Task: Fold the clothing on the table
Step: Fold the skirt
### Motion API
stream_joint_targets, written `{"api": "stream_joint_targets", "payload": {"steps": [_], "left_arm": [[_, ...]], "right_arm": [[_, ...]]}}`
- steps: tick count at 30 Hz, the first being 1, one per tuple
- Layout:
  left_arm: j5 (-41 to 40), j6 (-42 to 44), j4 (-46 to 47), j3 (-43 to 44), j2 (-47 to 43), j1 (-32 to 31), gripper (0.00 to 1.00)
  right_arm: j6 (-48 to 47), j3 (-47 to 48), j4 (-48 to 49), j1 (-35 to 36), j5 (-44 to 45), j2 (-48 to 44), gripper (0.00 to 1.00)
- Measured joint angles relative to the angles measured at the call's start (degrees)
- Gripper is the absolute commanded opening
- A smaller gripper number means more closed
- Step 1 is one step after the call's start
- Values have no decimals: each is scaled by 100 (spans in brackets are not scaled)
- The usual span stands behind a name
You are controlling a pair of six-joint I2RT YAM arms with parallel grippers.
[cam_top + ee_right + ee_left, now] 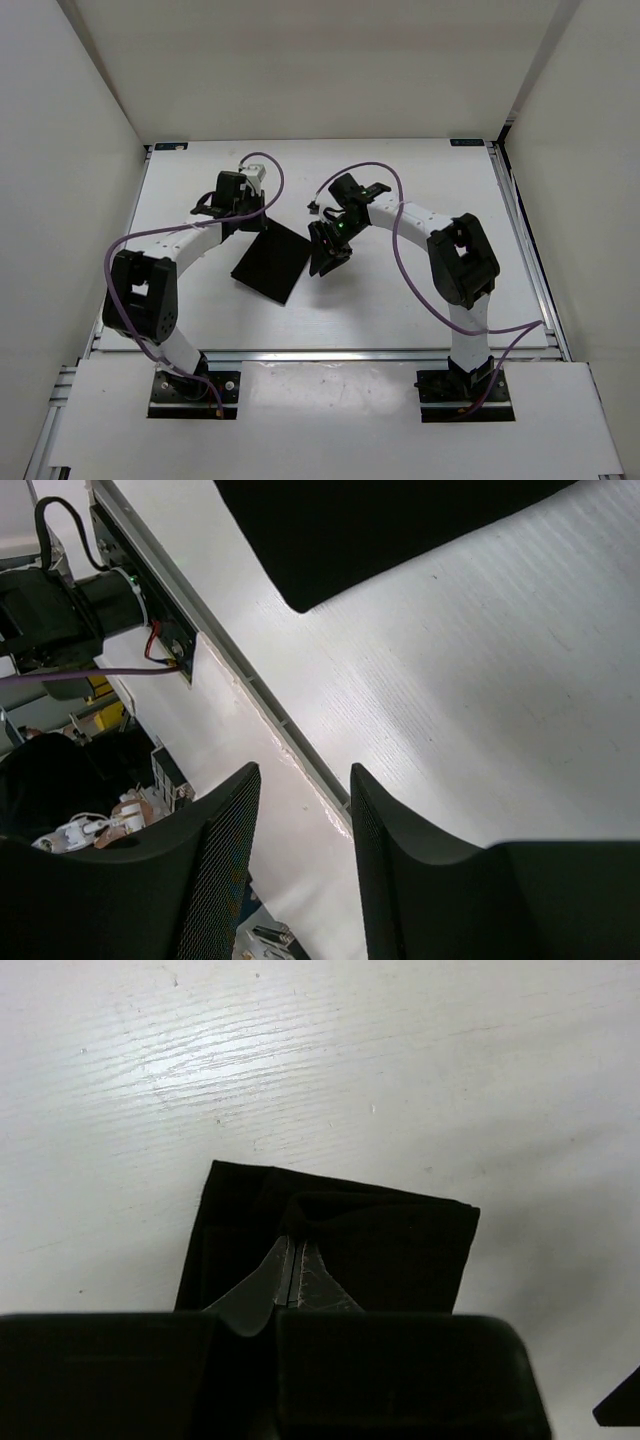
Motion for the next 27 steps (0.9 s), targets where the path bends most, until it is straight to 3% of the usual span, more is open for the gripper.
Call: {"api": "stream_joint_targets", "payload": {"steps": [2,6,11,13,18,21,22,23,27], "left_arm": [[-35,2,13,35,98,0,6],[-321,57,26,96,420,-2,20],[-1075,48,-184,446,765,-7,24],[-1434,28,-293,636,782,7,32],[-1978,-98,-345,684,531,203,32],[-1902,-304,-387,260,52,540,33],[-1786,-402,-404,33,-179,675,39],[-1565,-505,-417,-214,-424,837,51],[-568,-1067,-420,-1303,-1482,1346,58]], "right_arm": [[0,0,0,15,0,9,47],[2,0,-2,22,-2,39,47],[-2,4,-37,46,2,74,47],[-9,44,-72,50,4,81,47],[-31,304,-175,24,37,96,47],[-28,343,-181,-59,37,96,47],[-31,343,-192,-114,42,92,47],[-28,343,-201,-188,46,79,47],[-20,111,-168,-691,140,-317,47]]}}
